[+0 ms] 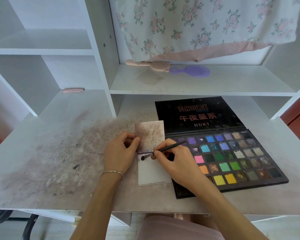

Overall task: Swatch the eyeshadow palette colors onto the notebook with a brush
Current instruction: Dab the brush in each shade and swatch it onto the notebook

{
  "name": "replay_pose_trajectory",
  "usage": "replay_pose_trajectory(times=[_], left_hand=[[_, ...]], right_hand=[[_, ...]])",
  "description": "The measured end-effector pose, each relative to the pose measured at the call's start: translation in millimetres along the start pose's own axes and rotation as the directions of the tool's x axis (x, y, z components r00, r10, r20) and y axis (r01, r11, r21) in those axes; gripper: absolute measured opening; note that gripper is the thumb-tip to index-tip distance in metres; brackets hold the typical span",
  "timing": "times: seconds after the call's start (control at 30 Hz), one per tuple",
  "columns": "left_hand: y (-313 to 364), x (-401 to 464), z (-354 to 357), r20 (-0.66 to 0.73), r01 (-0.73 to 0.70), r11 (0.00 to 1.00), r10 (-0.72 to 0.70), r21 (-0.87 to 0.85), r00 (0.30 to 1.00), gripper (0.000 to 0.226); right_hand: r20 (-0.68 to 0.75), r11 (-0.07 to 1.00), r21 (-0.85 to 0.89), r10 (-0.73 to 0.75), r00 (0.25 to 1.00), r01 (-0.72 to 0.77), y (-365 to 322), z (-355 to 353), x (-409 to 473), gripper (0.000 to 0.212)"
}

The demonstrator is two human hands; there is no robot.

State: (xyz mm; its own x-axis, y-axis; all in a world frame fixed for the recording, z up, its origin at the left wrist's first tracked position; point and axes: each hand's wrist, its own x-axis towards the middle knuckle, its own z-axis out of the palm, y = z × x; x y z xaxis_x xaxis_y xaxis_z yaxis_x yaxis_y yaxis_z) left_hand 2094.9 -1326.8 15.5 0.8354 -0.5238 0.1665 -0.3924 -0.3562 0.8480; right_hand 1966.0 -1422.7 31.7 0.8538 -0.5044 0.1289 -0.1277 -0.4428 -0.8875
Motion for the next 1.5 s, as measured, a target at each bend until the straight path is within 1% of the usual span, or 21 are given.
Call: replay_pose_trajectory(times=[0.17,0.47,0.83,0.93,1.17,1.27,1.37,1.5], left_hand=[[0,0,-1,0.004,0.000,1.000,0.000,0.015,1.000,0.017],[0,0,0,0.005,-0.003,1.000,0.003,0.024,1.000,0.011],[-1,0,0,0.004,0.005,0.999,-0.005,0.043,1.000,0.003],[-1,1,1,0.005,0.006,0.999,-0.006,0.041,1.000,0.004],[-1,1,0,0.000,0.003,0.999,-0.003,0.035,1.000,0.007],[-2,1,0,0.005,0.002,0.999,-0.003,0.038,1.000,0.004],[-1,1,0,0.004,0.002,1.000,-0.002,0.024,1.000,0.008],[-1,1,0,0.003,0.005,1.000,-0.005,0.017,1.000,0.012]], right_hand=[[0.017,1.000,0.007,0.003,1.000,-0.003,0,0,-1,0.015],[0.010,1.000,0.018,-0.004,1.000,0.004,1,0,-1,0.012],[0.015,1.000,0.023,-0.008,1.000,0.008,0,0,-1,0.015],[-0.037,0.999,0.040,-0.024,0.999,0.025,1,0,-1,0.016],[-0.194,0.965,0.259,0.003,0.981,0.049,1,-8,-2,0.017],[-0.235,0.964,0.261,0.012,0.972,0.051,1,-19,-5,0.021],[-0.290,0.968,0.240,0.005,0.957,0.068,5,-38,-10,0.022],[-0.333,0.981,0.189,0.025,0.943,0.040,13,-63,-16,0.022]])
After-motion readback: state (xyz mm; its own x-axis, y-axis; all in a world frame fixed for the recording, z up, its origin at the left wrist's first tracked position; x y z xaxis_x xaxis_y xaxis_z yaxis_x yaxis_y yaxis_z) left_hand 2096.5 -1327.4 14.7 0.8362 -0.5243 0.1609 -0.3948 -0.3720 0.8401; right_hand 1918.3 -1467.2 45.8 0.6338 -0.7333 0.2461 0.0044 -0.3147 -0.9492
